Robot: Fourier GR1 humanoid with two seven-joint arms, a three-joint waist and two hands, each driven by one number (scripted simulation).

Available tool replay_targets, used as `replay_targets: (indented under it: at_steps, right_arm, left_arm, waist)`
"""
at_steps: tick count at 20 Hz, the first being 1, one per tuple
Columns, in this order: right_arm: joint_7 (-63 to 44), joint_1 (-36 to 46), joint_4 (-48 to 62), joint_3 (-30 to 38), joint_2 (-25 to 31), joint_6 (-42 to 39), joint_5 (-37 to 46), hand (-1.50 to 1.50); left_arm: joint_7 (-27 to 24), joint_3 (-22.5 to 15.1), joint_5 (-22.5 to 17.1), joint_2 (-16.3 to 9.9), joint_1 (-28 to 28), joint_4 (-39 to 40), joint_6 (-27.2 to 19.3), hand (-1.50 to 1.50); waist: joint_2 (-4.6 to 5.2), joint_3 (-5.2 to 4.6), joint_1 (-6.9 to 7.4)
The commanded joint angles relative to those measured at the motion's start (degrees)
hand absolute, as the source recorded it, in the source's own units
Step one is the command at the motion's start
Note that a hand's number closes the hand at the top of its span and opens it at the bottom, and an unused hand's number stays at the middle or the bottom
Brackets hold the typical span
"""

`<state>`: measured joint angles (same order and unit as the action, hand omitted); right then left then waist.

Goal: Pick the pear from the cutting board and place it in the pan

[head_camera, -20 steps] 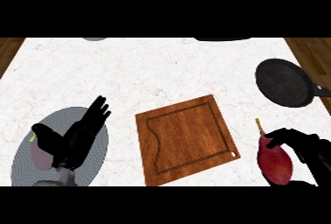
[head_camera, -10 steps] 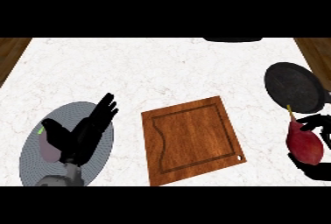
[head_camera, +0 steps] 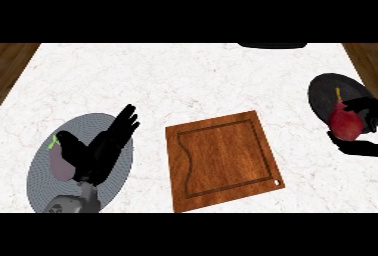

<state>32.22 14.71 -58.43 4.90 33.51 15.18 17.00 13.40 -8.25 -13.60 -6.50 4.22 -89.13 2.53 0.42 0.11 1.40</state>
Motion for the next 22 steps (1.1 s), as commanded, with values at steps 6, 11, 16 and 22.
replay_targets:
  at_steps: [6, 11, 16, 22]
  right_arm:
    - [9.14, 19.90, 29.74, 8.88, -1.91, 7.92, -0.62, 1.50]
    - [14.43, 23.82, 38.88, 11.42, 0.70, 8.39, -0.67, 1.50]
    - [15.44, 27.86, 43.43, 12.89, 3.07, 7.39, -0.88, 1.50]
    - [6.67, 26.53, 51.24, 4.87, 3.93, 6.43, 8.23, -1.50]
  left_arm:
    - [-1.41, -1.50, 1.11, 1.33, -0.88, -0.98, 0.33, 0.00]
    - [1.70, -0.86, 0.96, 0.26, 1.98, -0.54, 0.58, 0.00]
    - [-0.48, -1.86, 2.06, 1.68, 2.85, 1.04, 0.53, 0.00]
    - [0.55, -1.26, 0.53, 1.57, 3.69, 0.92, 1.48, 0.00]
  waist:
    - [0.52, 0.15, 1.88]
    - [1.14, 0.32, 2.84]
    - [1.61, 0.38, 3.45]
    - [2.25, 0.44, 5.00]
